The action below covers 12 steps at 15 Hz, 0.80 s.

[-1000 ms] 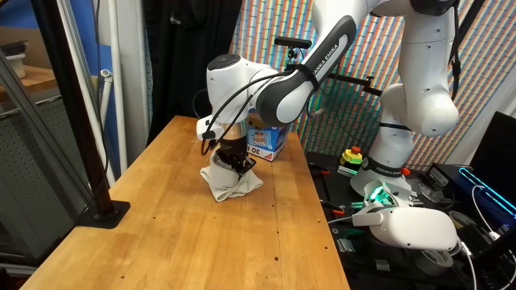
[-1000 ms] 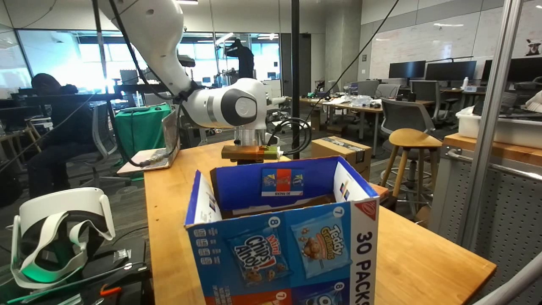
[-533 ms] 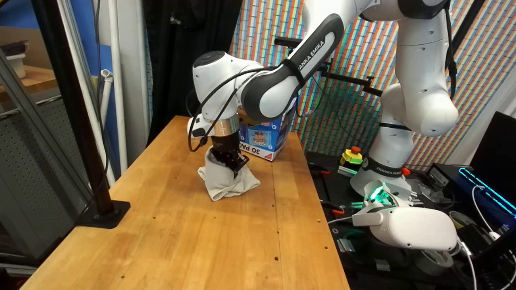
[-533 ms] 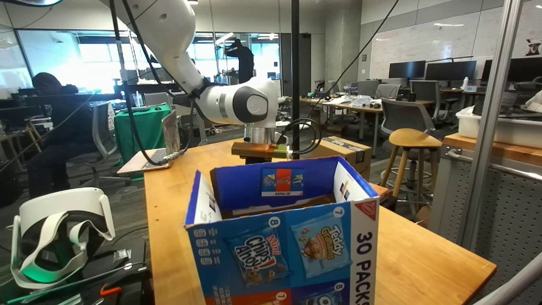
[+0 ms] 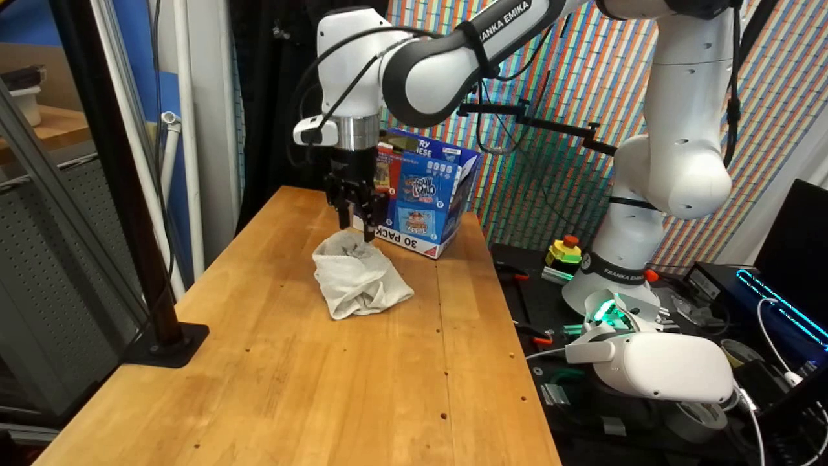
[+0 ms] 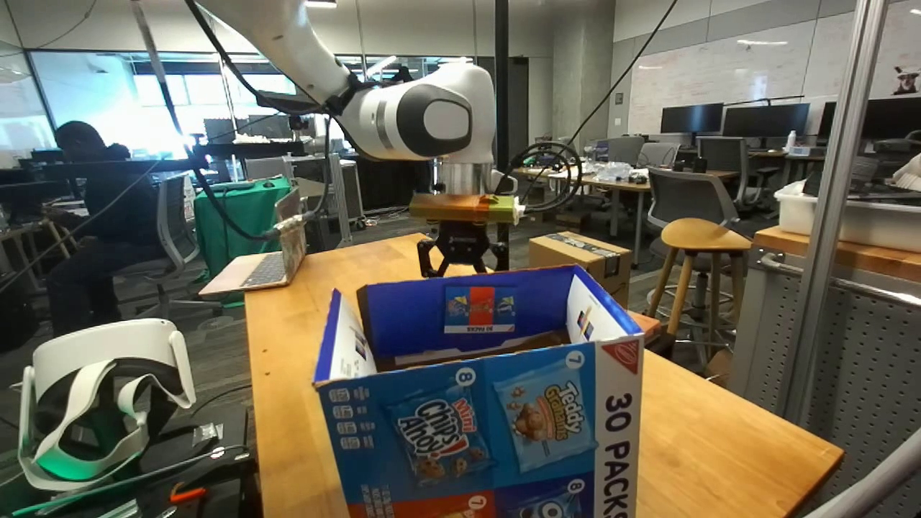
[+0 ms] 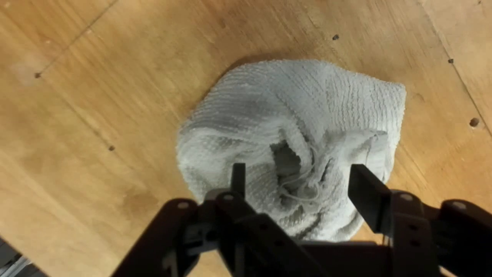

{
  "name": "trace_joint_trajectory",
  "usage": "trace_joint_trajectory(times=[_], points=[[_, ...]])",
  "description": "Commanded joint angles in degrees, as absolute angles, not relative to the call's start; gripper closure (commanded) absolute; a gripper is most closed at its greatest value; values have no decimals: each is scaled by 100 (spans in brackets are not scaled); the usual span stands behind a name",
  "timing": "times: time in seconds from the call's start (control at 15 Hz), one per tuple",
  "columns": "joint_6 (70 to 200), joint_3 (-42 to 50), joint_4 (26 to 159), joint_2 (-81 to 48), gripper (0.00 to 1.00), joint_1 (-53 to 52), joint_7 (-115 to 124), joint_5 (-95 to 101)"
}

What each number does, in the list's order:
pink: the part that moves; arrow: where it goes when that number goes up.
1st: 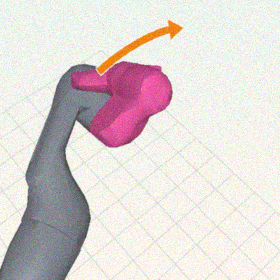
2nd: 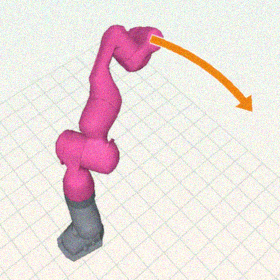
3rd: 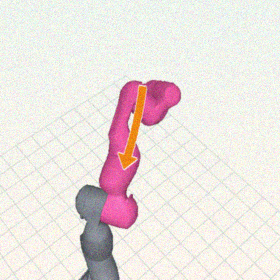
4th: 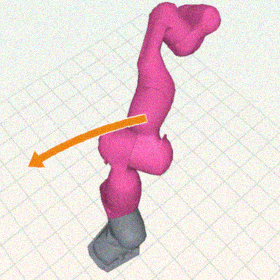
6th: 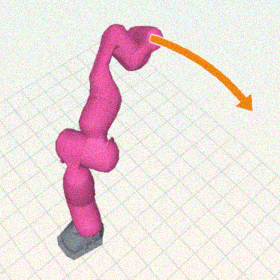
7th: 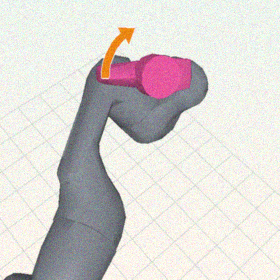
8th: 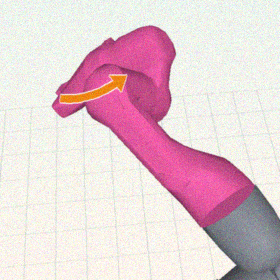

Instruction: Put the green object in the towel then put it in the box

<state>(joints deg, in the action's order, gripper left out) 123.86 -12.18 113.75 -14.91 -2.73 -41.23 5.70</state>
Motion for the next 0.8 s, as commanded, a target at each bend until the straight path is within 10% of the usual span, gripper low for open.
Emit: trace_joint_trajectory(times=[0.0,0.73], points=[[12343,-1119,11481,-875,1,-140,-4554,77],[13071,-1063,11984,-1109,0,-491,-4750,-17]])
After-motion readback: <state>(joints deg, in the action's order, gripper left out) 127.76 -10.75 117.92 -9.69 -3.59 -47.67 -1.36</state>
